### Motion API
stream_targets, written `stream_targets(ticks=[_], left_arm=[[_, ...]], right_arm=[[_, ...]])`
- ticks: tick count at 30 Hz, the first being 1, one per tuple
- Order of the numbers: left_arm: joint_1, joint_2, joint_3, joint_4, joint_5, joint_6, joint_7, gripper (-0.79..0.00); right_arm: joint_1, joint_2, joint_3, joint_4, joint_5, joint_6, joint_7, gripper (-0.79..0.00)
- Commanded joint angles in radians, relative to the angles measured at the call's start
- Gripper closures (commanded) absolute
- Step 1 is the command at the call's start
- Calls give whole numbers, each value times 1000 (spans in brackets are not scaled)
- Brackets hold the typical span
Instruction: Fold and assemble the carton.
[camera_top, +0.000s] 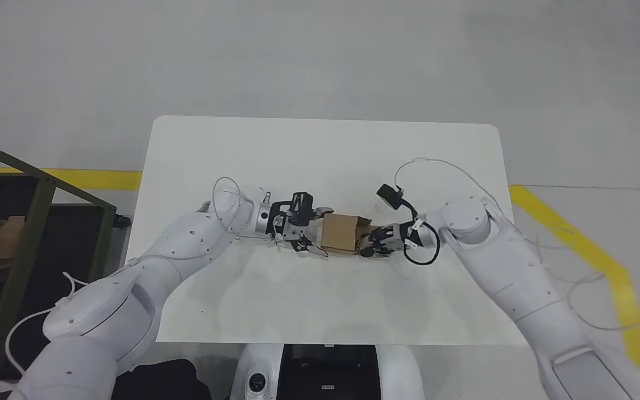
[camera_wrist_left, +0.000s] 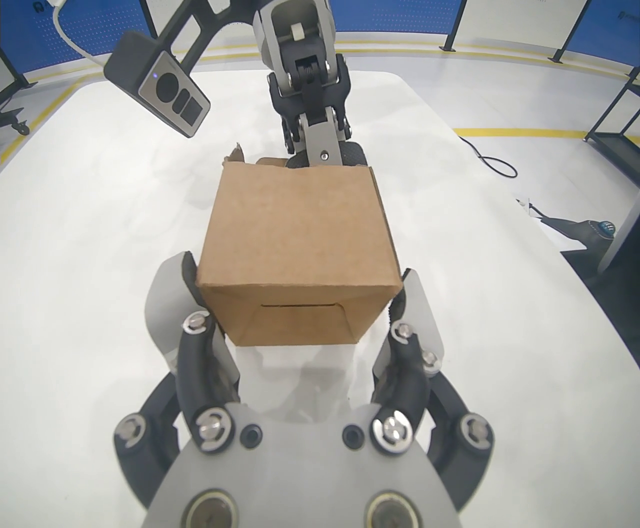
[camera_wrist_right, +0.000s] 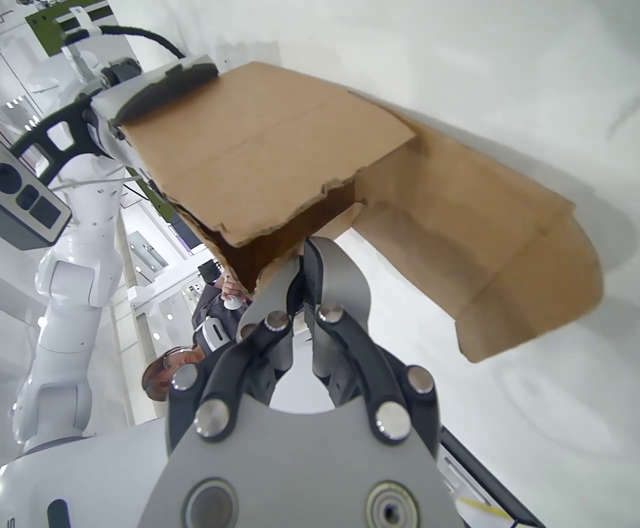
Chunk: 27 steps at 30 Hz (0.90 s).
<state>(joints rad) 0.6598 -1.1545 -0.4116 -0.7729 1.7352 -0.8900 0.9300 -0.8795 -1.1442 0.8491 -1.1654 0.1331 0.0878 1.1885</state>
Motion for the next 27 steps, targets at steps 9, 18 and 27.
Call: stream_targets(ticks=[9,18,27], left_arm=[[0,-1,-1,1,-2,-5,-5,-665],[2,-4,-7,5,-5,-8,-11,-665],[8,-5,-20,9,-17,-4,-19,-668]], right_arm=[[11,-33,-26,74,96,-66,-83,0],[34,-64,-56,138,157,-119,-109,0],[81,-94,-90,206,170,-152,-92,0]])
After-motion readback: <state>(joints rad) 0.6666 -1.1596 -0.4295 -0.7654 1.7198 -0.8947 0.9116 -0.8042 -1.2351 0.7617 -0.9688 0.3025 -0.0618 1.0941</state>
